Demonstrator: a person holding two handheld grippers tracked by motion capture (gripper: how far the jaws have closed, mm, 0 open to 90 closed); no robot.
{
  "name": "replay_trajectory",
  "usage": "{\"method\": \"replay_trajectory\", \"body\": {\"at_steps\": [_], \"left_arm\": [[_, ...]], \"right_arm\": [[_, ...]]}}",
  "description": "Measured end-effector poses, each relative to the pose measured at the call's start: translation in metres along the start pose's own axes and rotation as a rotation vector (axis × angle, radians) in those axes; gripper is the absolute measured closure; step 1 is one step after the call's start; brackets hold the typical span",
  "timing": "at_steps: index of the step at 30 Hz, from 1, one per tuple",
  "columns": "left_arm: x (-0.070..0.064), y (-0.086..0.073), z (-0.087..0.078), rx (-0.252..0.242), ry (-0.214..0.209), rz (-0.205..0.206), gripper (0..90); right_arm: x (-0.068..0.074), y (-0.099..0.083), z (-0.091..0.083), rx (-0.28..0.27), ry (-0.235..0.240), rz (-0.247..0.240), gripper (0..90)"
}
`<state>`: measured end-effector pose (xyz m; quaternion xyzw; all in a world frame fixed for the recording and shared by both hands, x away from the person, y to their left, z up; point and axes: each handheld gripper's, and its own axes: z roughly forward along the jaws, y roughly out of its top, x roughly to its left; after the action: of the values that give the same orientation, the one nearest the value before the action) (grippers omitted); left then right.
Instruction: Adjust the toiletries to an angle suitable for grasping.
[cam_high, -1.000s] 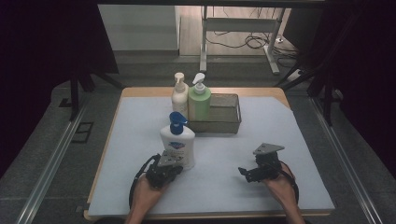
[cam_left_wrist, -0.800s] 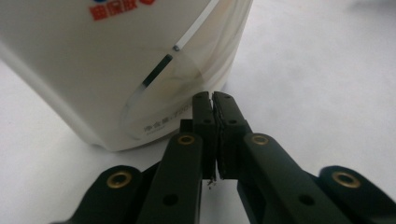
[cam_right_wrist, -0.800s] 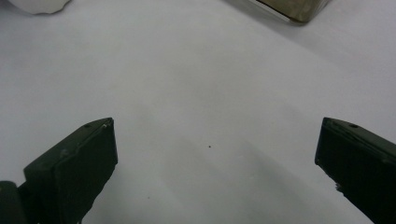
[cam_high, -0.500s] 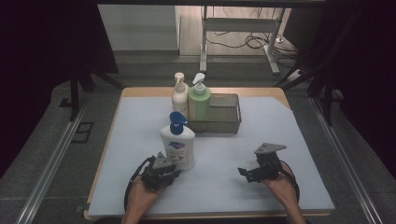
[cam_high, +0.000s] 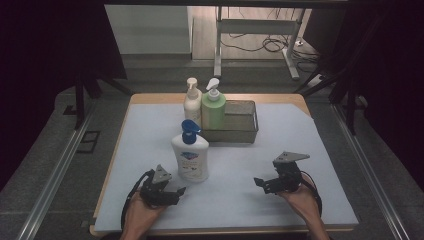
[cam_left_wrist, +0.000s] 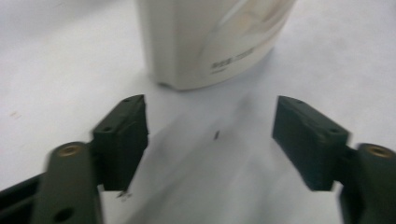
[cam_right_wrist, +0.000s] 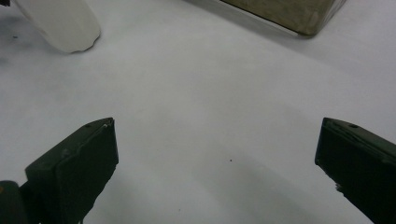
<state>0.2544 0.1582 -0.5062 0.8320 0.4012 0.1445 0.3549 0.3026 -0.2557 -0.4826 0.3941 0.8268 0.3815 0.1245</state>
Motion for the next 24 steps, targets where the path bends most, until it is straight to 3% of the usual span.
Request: {"method": "replay_trajectory", "body": {"at_steps": [2,7,14,24], "left_arm": [[0.003,-0.002,-0.002,0.002,0.015,-0.012,12.9],[0.014,-0.01,-0.006,-0.001,0.028,-0.037,12.5],[0.02,-0.02,0.001,0.037,0.068,-0.028,12.4],[0.022,-0.02,0.002,0.033,0.054,-0.048,12.2]], "right_arm": [[0.0,0.001,-0.002,0.002,-0.012,-0.017,0.0],[0.001,0.002,-0.003,-0.012,-0.008,-0.052,0.0],[0.005,0.007,-0.005,-0.01,0.002,-0.12,0.0],[0.008,0.021,-0.011,-0.072,0.078,-0.1,0.0]]}}
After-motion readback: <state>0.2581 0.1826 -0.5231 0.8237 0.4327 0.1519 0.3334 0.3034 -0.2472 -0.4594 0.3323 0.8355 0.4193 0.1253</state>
